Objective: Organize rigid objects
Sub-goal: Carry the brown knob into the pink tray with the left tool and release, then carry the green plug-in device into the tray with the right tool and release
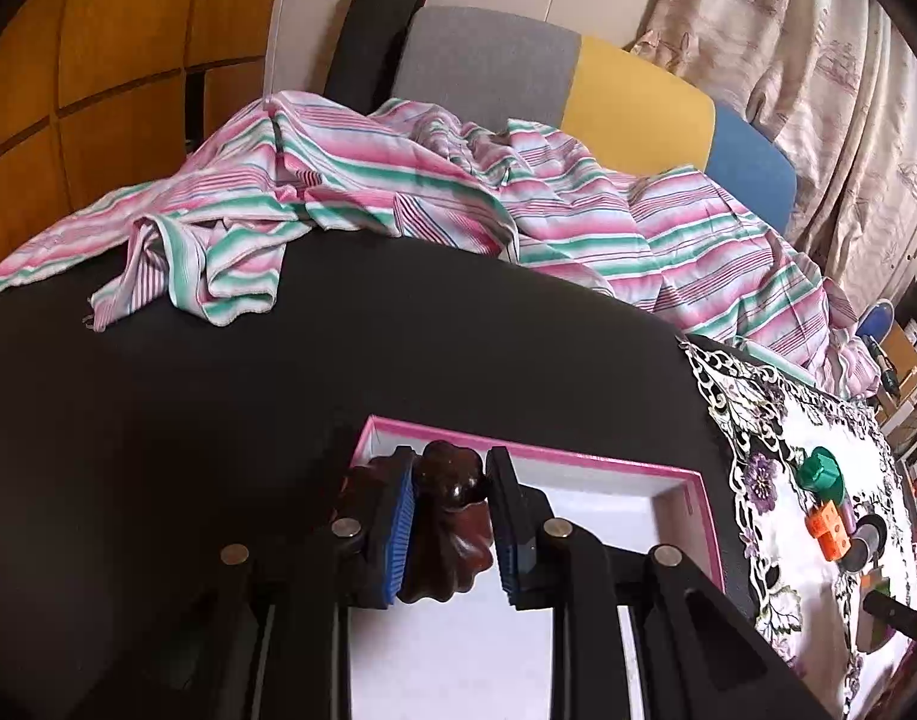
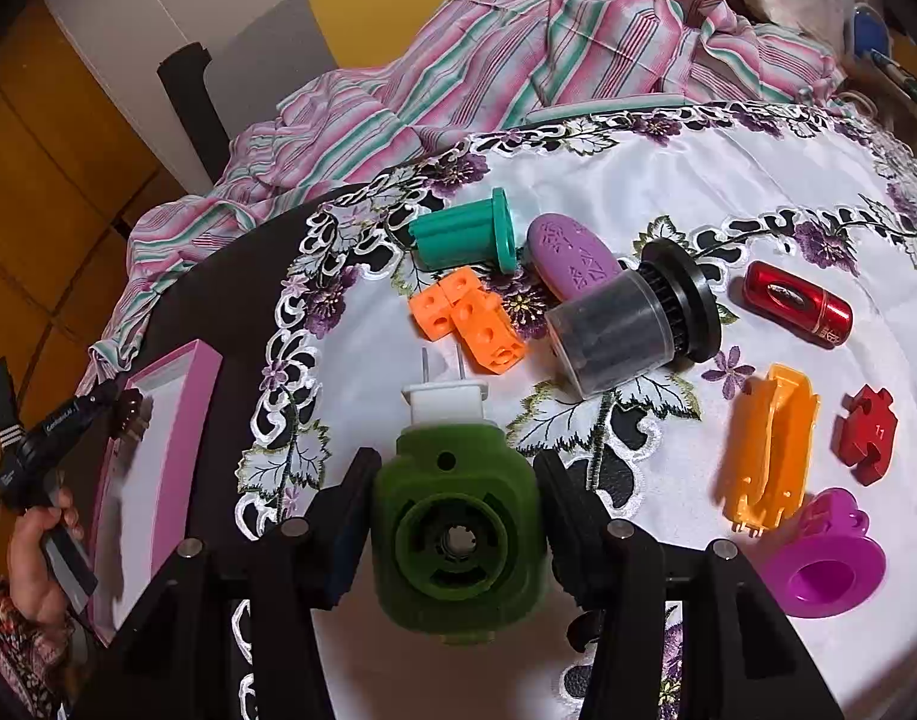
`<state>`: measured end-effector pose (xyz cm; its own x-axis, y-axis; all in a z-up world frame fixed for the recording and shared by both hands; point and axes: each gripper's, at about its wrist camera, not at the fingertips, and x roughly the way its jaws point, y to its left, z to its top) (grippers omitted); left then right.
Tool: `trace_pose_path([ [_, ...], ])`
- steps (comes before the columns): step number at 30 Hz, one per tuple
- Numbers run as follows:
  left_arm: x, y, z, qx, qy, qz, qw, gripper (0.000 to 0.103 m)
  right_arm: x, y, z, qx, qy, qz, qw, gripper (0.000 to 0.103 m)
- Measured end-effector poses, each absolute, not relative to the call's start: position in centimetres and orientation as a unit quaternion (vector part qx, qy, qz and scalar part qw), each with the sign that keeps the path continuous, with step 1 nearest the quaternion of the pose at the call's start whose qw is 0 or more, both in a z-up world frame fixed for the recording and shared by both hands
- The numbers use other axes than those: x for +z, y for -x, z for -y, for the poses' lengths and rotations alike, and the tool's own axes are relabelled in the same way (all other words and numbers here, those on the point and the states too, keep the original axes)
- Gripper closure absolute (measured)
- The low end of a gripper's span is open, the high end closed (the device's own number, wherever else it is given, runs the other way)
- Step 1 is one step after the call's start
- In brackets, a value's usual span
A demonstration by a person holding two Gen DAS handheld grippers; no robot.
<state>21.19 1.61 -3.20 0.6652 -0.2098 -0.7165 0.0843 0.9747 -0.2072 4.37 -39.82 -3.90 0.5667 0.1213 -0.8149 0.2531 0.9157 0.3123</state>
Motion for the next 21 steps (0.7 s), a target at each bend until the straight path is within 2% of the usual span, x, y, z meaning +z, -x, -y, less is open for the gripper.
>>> trace_pose_path([
  [1,-3.0,-21.1,-1.6,-0.078,0.076,-0.398,0.911,0.076,-3.9,-4.4,39.8,-0.04,-0.2,-0.464,0.862,0.05],
  [3,-2.5,-20.5,-1.7,-0.069,0.069,-0.387,0.917,0.063,-3.9,-4.4,39.8,-0.041,-0.199,-0.464,0.862,0.05],
  [6,-1.6,-18.9,-2.1,-0.064,0.071,-0.371,0.924,0.057,-3.8,-4.4,39.7,-0.04,-0.194,-0.462,0.864,0.05],
  [21,-4.0,-11.3,-2.3,-0.11,0.137,-0.42,0.891,0.057,-3.0,-4.5,37.3,-0.009,-0.148,-0.451,0.88,0.05],
])
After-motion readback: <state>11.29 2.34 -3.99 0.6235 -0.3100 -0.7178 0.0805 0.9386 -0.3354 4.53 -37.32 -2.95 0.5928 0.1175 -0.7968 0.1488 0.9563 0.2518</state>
